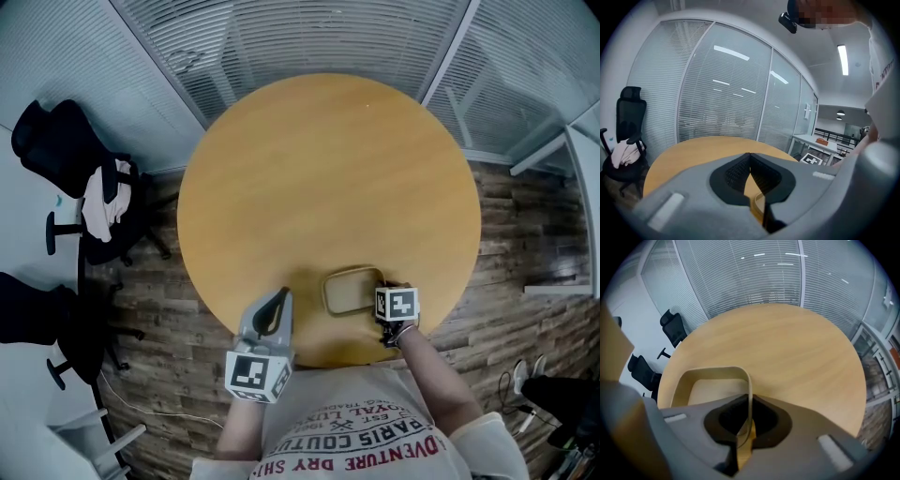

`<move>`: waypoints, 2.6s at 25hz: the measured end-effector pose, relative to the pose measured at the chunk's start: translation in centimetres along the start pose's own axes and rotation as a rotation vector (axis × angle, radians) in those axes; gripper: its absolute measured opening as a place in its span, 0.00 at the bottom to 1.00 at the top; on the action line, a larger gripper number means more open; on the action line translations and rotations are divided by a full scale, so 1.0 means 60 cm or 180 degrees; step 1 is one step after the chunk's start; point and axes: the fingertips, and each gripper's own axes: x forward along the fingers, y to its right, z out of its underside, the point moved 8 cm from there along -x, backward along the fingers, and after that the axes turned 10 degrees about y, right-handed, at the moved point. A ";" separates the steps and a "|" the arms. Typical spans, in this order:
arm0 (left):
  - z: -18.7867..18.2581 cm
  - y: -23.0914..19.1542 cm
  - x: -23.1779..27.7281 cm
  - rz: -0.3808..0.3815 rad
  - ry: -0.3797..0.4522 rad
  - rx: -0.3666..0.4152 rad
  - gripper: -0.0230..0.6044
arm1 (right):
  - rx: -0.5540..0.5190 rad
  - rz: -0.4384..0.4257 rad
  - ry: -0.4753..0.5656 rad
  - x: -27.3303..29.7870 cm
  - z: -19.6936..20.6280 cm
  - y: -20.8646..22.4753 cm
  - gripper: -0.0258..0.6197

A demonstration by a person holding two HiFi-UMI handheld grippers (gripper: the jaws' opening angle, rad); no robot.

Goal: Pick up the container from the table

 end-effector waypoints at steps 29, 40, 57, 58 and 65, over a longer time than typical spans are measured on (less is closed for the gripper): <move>-0.038 0.035 -0.022 -0.0024 0.0176 0.0091 0.05 | -0.0230 -0.0352 0.1452 -0.208 -0.143 -0.045 0.05; -0.093 0.063 -0.018 0.0017 0.0421 0.0226 0.05 | -0.0468 -0.0571 0.2832 -0.369 -0.203 -0.065 0.05; -0.137 0.075 -0.020 0.0084 0.0582 0.0401 0.05 | -0.1143 -0.0287 0.3543 -0.432 -0.196 -0.086 0.05; -0.138 0.075 -0.021 0.0086 0.0587 0.0408 0.05 | -0.1143 -0.0295 0.3533 -0.431 -0.195 -0.088 0.05; -0.141 0.073 -0.026 0.0064 0.0604 0.0387 0.05 | -0.1032 -0.0306 0.3471 -0.429 -0.196 -0.088 0.05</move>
